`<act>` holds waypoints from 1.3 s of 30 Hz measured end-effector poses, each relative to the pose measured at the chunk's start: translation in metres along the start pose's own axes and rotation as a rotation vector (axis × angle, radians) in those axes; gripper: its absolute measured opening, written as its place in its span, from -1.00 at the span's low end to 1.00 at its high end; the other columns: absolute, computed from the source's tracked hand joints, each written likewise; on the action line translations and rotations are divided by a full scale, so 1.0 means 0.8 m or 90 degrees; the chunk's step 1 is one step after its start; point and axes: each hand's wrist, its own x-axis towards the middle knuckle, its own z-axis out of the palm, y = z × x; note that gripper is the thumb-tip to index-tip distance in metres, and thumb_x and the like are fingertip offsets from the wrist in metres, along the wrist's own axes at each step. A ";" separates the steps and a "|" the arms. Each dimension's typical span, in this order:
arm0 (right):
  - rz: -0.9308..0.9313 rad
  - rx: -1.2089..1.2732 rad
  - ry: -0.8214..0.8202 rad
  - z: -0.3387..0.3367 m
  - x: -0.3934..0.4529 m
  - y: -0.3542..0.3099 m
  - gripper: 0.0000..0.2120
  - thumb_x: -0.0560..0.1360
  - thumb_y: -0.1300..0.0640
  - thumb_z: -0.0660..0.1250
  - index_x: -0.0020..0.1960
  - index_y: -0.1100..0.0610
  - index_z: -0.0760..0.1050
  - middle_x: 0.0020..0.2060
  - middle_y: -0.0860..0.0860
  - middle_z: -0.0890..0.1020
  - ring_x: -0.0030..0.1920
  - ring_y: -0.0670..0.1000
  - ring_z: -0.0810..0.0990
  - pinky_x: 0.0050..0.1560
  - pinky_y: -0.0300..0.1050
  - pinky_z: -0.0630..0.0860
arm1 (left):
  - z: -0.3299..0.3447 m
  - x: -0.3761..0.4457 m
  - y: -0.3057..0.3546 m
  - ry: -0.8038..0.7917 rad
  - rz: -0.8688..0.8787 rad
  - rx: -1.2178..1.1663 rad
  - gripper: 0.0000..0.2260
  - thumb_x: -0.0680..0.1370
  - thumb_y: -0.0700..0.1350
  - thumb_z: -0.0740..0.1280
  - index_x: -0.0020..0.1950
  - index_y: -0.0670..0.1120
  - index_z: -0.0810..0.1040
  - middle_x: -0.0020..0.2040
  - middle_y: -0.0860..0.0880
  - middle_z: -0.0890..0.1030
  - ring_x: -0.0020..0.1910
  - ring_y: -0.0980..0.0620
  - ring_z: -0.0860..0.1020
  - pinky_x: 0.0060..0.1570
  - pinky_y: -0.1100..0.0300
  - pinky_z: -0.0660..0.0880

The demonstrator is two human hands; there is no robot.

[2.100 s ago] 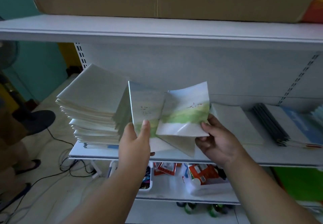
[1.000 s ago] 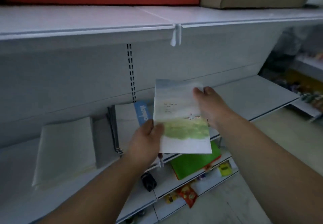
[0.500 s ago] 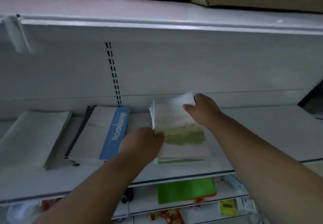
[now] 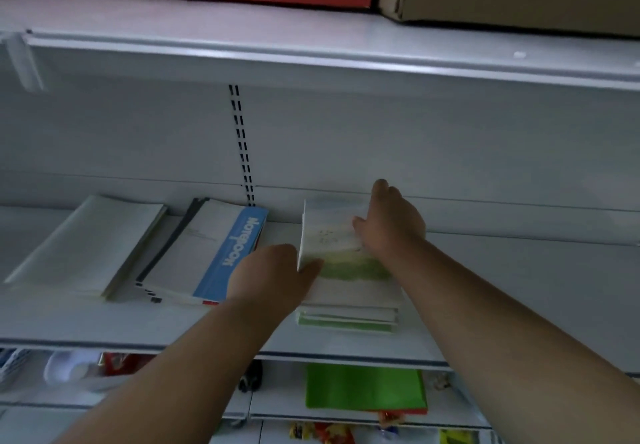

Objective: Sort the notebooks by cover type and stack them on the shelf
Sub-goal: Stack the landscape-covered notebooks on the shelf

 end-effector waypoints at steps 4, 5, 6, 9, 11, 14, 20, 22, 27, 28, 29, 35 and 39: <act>-0.135 0.053 0.038 -0.008 -0.038 -0.050 -0.56 0.57 -0.13 0.28 0.26 0.15 0.30 0.13 0.12 0.50 0.04 0.16 0.55 -0.10 0.00 0.55 | -0.012 -0.034 -0.037 0.141 0.005 -0.137 -0.68 0.60 0.24 0.18 -0.22 0.06 0.34 -0.24 0.10 0.46 -0.29 0.18 0.43 -0.35 0.22 0.34; -0.167 0.076 0.051 -0.011 -0.049 -0.070 -0.57 0.57 -0.13 0.27 0.25 0.15 0.31 0.12 0.11 0.50 0.04 0.16 0.54 -0.09 0.00 0.54 | -0.019 -0.045 -0.055 0.177 0.007 -0.167 -0.70 0.60 0.22 0.19 -0.21 0.06 0.35 -0.24 0.11 0.46 -0.30 0.18 0.44 -0.36 0.23 0.36; -0.198 0.097 0.062 -0.013 -0.059 -0.092 -0.59 0.57 -0.13 0.28 0.24 0.15 0.33 0.11 0.11 0.50 0.04 0.16 0.53 -0.09 -0.01 0.52 | -0.028 -0.055 -0.075 0.211 0.008 -0.188 -0.72 0.59 0.19 0.18 -0.20 0.05 0.37 -0.24 0.11 0.46 -0.30 0.18 0.45 -0.38 0.23 0.36; -0.285 0.139 0.076 -0.013 -0.091 -0.171 -0.63 0.56 -0.09 0.29 0.18 0.17 0.37 0.08 0.12 0.51 0.04 0.17 0.51 -0.07 0.00 0.47 | -0.063 -0.089 -0.152 0.298 -0.017 -0.191 -0.79 0.61 0.11 0.20 -0.14 0.03 0.43 -0.26 0.12 0.45 -0.32 0.20 0.43 -0.39 0.25 0.27; -0.323 0.164 0.067 -0.007 -0.113 -0.235 -0.62 0.57 -0.09 0.28 0.20 0.17 0.38 0.08 0.13 0.51 0.06 0.17 0.50 -0.02 0.02 0.48 | -0.086 -0.117 -0.213 0.352 -0.035 -0.200 -0.83 0.61 0.07 0.23 -0.12 0.03 0.45 -0.25 0.13 0.45 -0.32 0.18 0.44 -0.36 0.19 0.31; -0.370 0.211 0.044 0.008 -0.149 -0.339 -0.62 0.57 -0.11 0.27 0.23 0.14 0.37 0.10 0.11 0.50 0.08 0.15 0.49 0.03 0.03 0.47 | -0.121 -0.166 -0.311 0.425 -0.042 -0.187 -0.85 0.58 0.05 0.24 -0.13 0.03 0.45 -0.25 0.14 0.44 -0.29 0.19 0.43 -0.34 0.16 0.34; -0.454 0.295 -0.011 0.049 -0.217 -0.543 -0.64 0.54 -0.08 0.32 0.20 0.13 0.44 0.07 0.08 0.53 0.06 0.11 0.51 0.02 -0.05 0.39 | -0.184 -0.268 -0.491 0.542 -0.106 -0.141 -0.82 0.54 0.12 0.17 -0.12 0.05 0.45 -0.25 0.19 0.44 -0.23 0.24 0.44 -0.28 0.26 0.33; -0.471 0.302 -0.039 0.060 -0.233 -0.597 -0.65 0.54 -0.08 0.33 0.20 0.13 0.44 0.05 0.08 0.54 0.04 0.12 0.53 0.02 -0.04 0.41 | -0.202 -0.294 -0.537 0.559 -0.132 -0.138 -0.83 0.54 0.11 0.18 -0.11 0.06 0.46 -0.23 0.20 0.45 -0.19 0.24 0.46 -0.26 0.29 0.32; -0.536 0.316 -0.046 0.086 -0.236 -0.716 -0.68 0.55 -0.09 0.30 0.19 0.10 0.44 0.02 0.03 0.52 0.00 0.07 0.51 -0.04 -0.07 0.41 | -0.229 -0.300 -0.631 0.588 -0.194 -0.146 -0.88 0.54 0.09 0.21 -0.10 0.08 0.47 -0.22 0.19 0.47 -0.17 0.21 0.47 -0.27 0.29 0.32; -0.543 0.319 -0.052 0.091 -0.233 -0.738 -0.67 0.55 -0.10 0.29 0.19 0.09 0.43 0.02 0.01 0.51 -0.01 0.05 0.51 -0.05 -0.07 0.42 | -0.234 -0.294 -0.649 0.594 -0.198 -0.143 -0.86 0.54 0.10 0.20 -0.10 0.08 0.47 -0.22 0.19 0.48 -0.18 0.20 0.48 -0.28 0.28 0.33; -0.547 0.323 -0.057 0.097 -0.228 -0.760 -0.67 0.56 -0.11 0.28 0.19 0.08 0.43 0.03 0.00 0.51 -0.01 0.04 0.51 -0.05 -0.07 0.44 | -0.240 -0.287 -0.666 0.598 -0.200 -0.139 -0.84 0.54 0.11 0.19 -0.09 0.07 0.48 -0.22 0.19 0.48 -0.19 0.20 0.47 -0.28 0.28 0.34; -0.533 0.356 -0.092 0.121 -0.186 -0.882 -0.68 0.57 -0.13 0.27 0.16 0.08 0.41 -0.01 -0.02 0.49 -0.07 0.00 0.51 -0.07 -0.07 0.48 | -0.291 -0.242 -0.763 0.596 -0.217 -0.126 -0.90 0.55 0.03 0.24 -0.12 0.06 0.48 -0.27 0.20 0.44 -0.18 0.22 0.48 -0.32 0.34 0.25; -0.456 0.381 -0.090 0.139 -0.162 -0.959 -0.70 0.56 -0.18 0.28 -0.03 0.06 0.41 -0.17 -0.04 0.53 -0.17 0.01 0.51 -0.19 -0.11 0.39 | -0.320 -0.221 -0.828 0.585 -0.212 -0.138 -0.89 0.59 0.00 0.26 -0.11 0.05 0.49 -0.26 0.19 0.47 -0.18 0.20 0.48 -0.34 0.32 0.27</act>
